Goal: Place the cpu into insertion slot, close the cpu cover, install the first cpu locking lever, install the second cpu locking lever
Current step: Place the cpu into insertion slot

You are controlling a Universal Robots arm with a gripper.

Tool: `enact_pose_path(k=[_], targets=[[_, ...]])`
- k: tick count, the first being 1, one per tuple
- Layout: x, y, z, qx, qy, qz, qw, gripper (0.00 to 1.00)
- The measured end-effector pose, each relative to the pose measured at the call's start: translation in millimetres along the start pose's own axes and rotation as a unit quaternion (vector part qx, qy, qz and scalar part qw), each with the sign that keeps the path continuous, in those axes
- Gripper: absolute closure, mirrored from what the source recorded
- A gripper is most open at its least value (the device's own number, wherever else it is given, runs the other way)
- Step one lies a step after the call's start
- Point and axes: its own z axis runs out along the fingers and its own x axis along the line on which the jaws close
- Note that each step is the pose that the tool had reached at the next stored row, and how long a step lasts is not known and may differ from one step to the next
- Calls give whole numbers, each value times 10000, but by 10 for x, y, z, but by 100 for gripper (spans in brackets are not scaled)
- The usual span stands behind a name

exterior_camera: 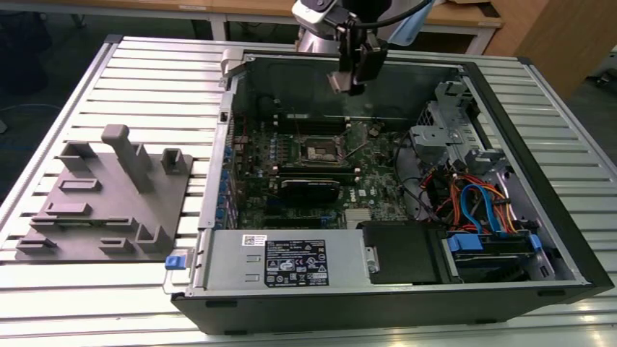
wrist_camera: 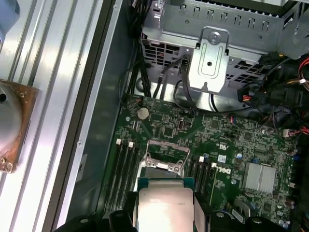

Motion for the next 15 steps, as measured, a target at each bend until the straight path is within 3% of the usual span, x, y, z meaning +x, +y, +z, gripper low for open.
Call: enact_pose_path(k=[4, 8, 15], targets=[[-1, -3, 35, -7, -30, 365, 9993, 46], [-1, -5, 56, -13, -59, 698, 9975, 46], [-1, -5, 59, -13, -64, 735, 9973, 46]])
